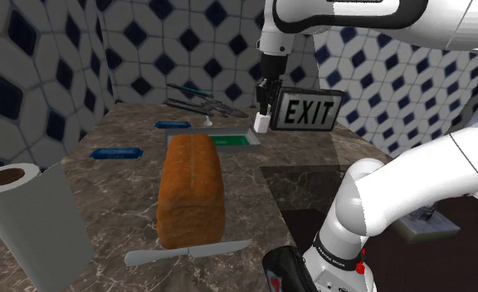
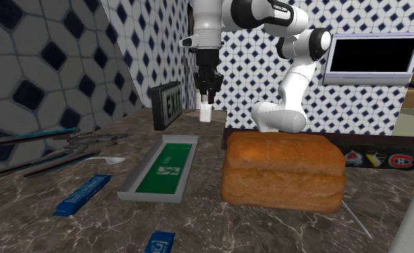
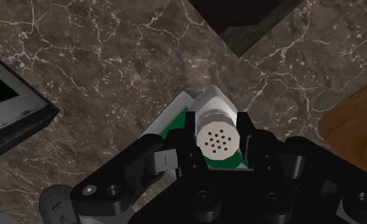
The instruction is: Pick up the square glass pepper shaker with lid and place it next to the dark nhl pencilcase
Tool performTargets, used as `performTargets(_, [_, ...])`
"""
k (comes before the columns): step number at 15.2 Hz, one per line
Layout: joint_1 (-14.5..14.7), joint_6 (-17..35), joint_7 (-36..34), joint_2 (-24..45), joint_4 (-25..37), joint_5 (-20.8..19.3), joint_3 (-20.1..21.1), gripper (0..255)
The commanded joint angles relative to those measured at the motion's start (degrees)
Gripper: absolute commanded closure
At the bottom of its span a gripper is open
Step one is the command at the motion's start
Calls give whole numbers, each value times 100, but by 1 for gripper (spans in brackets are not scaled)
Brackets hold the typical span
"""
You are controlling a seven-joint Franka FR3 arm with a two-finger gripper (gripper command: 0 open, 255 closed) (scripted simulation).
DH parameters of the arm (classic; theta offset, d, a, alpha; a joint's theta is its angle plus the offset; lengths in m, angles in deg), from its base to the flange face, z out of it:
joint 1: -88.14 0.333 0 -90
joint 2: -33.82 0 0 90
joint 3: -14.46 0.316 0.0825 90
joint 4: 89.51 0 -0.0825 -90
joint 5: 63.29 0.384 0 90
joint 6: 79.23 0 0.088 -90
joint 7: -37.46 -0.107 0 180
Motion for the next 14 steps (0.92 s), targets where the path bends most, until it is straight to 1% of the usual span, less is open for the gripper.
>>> performTargets(1, [6, -149, 2, 45, 192, 10, 11, 255])
performTargets(10, [21, -794, 34, 269, 1062, 40, 36, 255])
performTargets(11, [22, -813, 35, 276, 1088, 41, 37, 255])
performTargets(14, [106, -937, -338, -63, 852, 222, 359, 255])
